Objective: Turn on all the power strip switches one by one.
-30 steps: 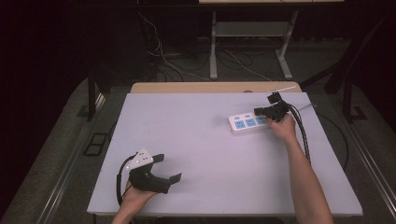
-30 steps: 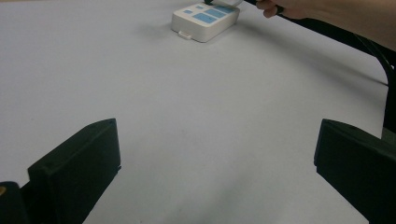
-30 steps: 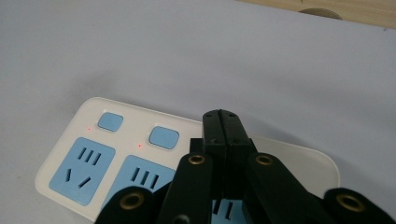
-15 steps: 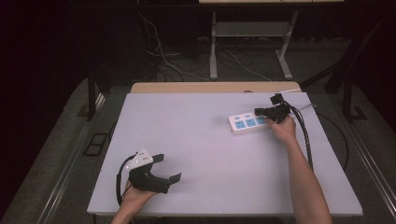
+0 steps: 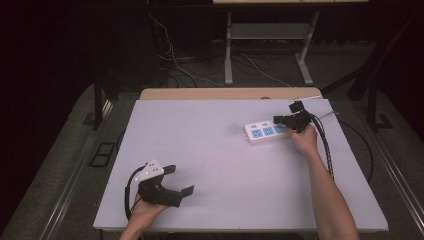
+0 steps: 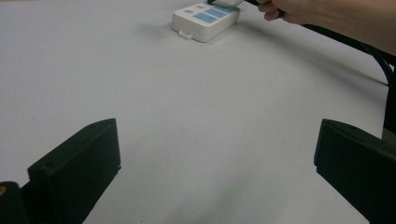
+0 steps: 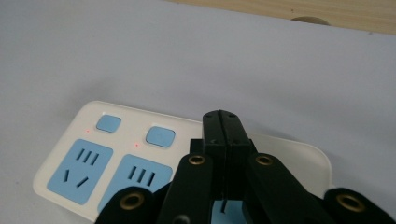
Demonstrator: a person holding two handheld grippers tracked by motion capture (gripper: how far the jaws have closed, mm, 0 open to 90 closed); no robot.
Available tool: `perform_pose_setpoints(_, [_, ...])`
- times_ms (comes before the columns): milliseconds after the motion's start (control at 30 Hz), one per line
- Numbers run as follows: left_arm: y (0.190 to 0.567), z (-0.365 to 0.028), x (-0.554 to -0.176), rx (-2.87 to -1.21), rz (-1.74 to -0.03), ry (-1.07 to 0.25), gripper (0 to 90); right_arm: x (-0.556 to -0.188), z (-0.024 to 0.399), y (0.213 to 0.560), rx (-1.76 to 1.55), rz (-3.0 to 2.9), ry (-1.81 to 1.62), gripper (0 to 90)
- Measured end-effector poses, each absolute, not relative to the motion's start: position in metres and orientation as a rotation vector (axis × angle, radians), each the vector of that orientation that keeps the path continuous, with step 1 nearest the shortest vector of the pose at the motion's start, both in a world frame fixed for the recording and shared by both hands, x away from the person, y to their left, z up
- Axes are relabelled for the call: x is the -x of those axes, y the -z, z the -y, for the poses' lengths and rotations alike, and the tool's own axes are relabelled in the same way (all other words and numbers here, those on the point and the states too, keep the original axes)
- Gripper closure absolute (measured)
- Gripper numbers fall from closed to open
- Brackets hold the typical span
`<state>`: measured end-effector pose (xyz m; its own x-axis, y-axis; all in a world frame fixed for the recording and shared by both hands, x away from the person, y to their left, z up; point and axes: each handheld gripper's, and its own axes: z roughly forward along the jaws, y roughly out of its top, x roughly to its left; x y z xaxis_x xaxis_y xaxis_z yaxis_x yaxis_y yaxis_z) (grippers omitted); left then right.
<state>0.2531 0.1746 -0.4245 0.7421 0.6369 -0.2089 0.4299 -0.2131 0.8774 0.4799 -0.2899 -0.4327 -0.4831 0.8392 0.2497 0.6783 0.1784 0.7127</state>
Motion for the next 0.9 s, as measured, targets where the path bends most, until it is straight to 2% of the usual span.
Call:
perform_pose_setpoints(200, [0.425, -0.174, -0.254, -1.849, -0.826, -0.234, 0.0, -0.472, 0.302, 0.427, -1.510, -2.233, -1.260, 88.8])
perform_pose_setpoints(467, [0.425, -0.173, -0.253, -1.851, -0.822, -0.231, 0.0, -0.451, 0.307, 0.412, -1.491, -2.207, -1.287, 69.2])
perform_pose_setpoints(633, [0.425, -0.172, -0.253, -1.850, -0.822, -0.228, 0.0, -0.438, 0.312, 0.402, -1.493, -2.187, -1.306, 54.9])
perform_pose_setpoints(900, [0.425, -0.171, -0.253, -1.850, -0.821, -0.224, 0.0, -0.416, 0.317, 0.389, -1.508, -2.164, -1.310, 17.4])
